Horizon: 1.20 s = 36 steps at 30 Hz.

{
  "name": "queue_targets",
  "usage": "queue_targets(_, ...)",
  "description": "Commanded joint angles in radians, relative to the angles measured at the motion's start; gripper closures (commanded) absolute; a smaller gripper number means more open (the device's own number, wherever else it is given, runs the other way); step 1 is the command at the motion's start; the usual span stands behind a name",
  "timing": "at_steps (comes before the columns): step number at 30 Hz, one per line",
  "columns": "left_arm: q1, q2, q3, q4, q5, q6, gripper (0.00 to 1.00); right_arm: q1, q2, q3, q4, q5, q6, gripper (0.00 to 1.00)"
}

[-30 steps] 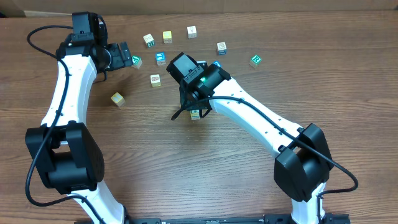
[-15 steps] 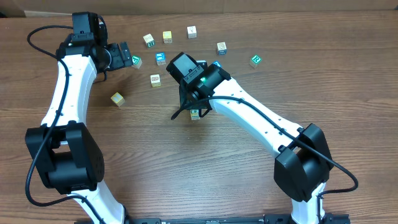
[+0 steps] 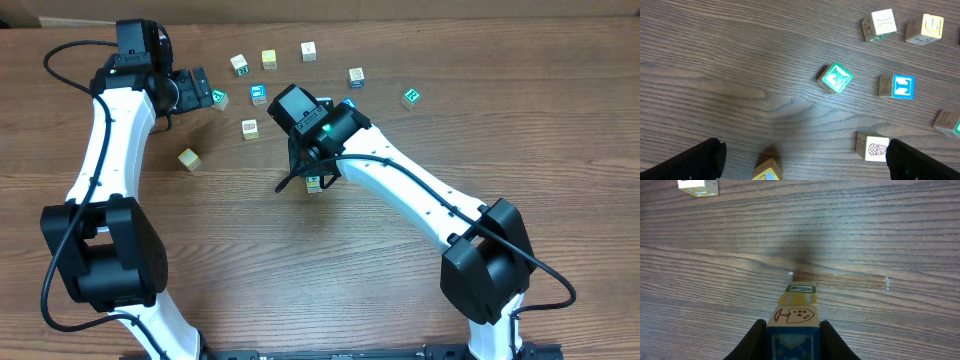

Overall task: Form a tower
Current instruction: 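Lower the blue X block onto the top of the stack, then open the right gripper to release the blue X block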

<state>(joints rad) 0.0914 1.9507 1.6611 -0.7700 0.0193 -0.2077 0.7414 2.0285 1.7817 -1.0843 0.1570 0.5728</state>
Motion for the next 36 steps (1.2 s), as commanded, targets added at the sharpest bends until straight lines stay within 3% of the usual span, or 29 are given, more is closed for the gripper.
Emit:
queue_targets(1, -0.007, -0.028, 0.000, 0.003, 0.000, -0.009, 0.01, 0.004, -0.002, -0.002, 0.006, -0.001, 0.007, 0.77)
queue_targets(5, -0.006, -0.028, 0.000, 0.003, 0.000, -0.010, 0.00, 0.004, -0.002, -0.002, 0.006, -0.001, 0.007, 0.76)
queue_targets(6, -0.007, -0.028, 0.000, 0.003, 0.000, -0.009, 0.00, 0.004, -0.002, -0.002, 0.006, -0.001, 0.007, 0.67)
queue_targets(10, -0.007, -0.028, 0.000, 0.003, 0.000, -0.009, 0.00, 0.004, -0.002, -0.002, 0.006, -0.001, 0.007, 0.59)
queue_targets(15, -0.007, -0.028, 0.000, 0.003, 0.000, -0.009, 0.00, 0.004, -0.002, -0.002, 0.007, -0.001, 0.007, 0.38)
queue_targets(16, -0.007, -0.028, 0.000, 0.003, 0.000, -0.009, 0.01, 0.004, -0.002, -0.002, 0.006, -0.001, 0.007, 0.38)
queue_targets(29, -0.006, -0.028, 0.000, 0.003, 0.000, -0.009, 0.00, 0.004, -0.002, -0.002, 0.000, -0.001, 0.007, 0.68)
queue_targets(36, -0.006, -0.028, 0.000, 0.003, 0.000, -0.009, 0.01, 0.004, -0.002, -0.002, 0.010, -0.001, 0.007, 0.73)
